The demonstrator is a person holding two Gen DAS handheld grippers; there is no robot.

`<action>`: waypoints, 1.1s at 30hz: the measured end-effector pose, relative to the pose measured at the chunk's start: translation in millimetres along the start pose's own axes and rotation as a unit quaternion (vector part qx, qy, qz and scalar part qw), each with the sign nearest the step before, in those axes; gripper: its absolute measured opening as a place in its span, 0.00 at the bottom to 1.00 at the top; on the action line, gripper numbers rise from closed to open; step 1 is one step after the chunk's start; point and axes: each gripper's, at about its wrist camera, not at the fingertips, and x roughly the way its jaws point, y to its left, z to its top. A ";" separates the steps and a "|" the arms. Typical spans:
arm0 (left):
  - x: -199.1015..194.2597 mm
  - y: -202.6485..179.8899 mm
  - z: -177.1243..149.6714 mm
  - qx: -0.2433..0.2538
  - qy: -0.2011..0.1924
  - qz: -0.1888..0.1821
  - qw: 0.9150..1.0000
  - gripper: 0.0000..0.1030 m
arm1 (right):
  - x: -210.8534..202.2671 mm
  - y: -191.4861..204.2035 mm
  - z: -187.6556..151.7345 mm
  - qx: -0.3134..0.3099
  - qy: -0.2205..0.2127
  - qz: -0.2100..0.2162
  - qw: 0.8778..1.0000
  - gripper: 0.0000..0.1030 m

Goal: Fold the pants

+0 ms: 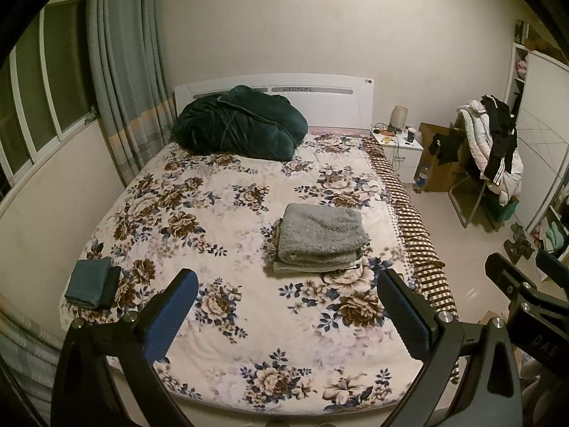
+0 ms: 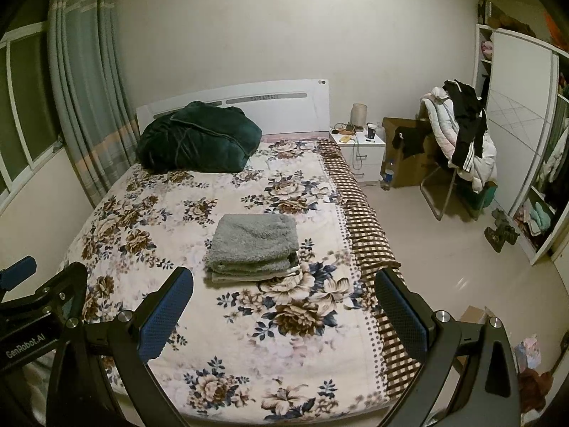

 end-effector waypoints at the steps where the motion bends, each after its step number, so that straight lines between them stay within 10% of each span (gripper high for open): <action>1: 0.3 0.2 0.3 0.000 0.000 -0.001 1.000 1.00 | -0.1 -0.5 0.3 -0.001 -0.001 0.000 1.000 1.00; 33: -2.5 8.8 8.8 0.001 -0.012 0.002 1.000 1.00 | 3.9 7.5 -1.5 0.003 -0.005 0.001 1.000 1.00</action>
